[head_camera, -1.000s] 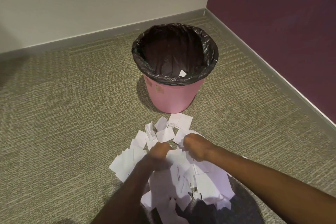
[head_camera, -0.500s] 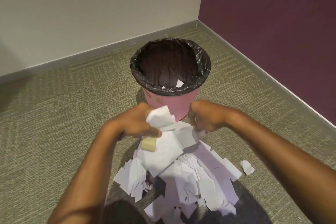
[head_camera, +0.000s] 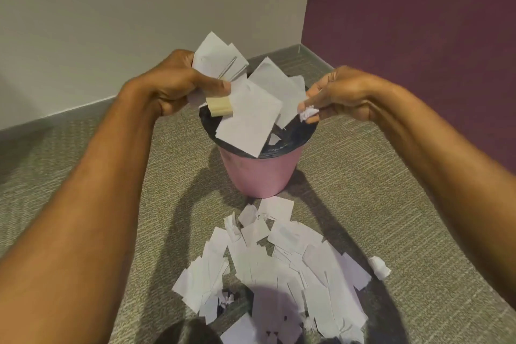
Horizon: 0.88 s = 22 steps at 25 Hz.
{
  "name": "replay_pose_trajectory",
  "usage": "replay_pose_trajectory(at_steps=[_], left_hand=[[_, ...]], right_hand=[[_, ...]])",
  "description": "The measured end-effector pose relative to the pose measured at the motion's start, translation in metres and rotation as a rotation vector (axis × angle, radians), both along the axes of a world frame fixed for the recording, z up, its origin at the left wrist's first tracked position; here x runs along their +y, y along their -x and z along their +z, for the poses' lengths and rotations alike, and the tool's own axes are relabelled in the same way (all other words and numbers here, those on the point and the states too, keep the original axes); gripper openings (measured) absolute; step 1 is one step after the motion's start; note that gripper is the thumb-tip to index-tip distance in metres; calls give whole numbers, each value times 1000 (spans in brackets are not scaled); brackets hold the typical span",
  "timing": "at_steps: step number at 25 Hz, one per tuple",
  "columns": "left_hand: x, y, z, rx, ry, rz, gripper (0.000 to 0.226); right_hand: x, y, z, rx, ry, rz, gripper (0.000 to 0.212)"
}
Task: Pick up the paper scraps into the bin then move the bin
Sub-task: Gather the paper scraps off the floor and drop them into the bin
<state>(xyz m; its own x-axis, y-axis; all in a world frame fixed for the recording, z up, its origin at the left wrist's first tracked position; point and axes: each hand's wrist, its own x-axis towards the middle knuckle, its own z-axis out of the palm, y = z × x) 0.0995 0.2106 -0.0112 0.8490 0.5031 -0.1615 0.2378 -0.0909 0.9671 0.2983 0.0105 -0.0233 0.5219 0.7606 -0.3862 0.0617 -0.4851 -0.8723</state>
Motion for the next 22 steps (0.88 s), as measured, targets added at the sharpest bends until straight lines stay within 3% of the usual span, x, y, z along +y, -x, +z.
replay_pose_trajectory(at_steps=[4, 10, 14, 20, 22], left_hand=[[19, -25, -18, 62, 10, 92, 44], [19, -52, -60, 112, -59, 384, 54], [14, -62, -74, 161, -183, 292, 51], [4, -69, -83, 181, -222, 159, 40], [-4, -65, -82, 119, -256, 166, 27]], right_hand=[[23, -9, -18, 0, -21, -159, 3], [35, -12, -46, -115, -15, -237, 18], [39, -9, -51, -101, -29, -190, 10], [40, -5, -57, -77, -15, -121, 21], [41, -2, -60, -69, -33, -139, 24]])
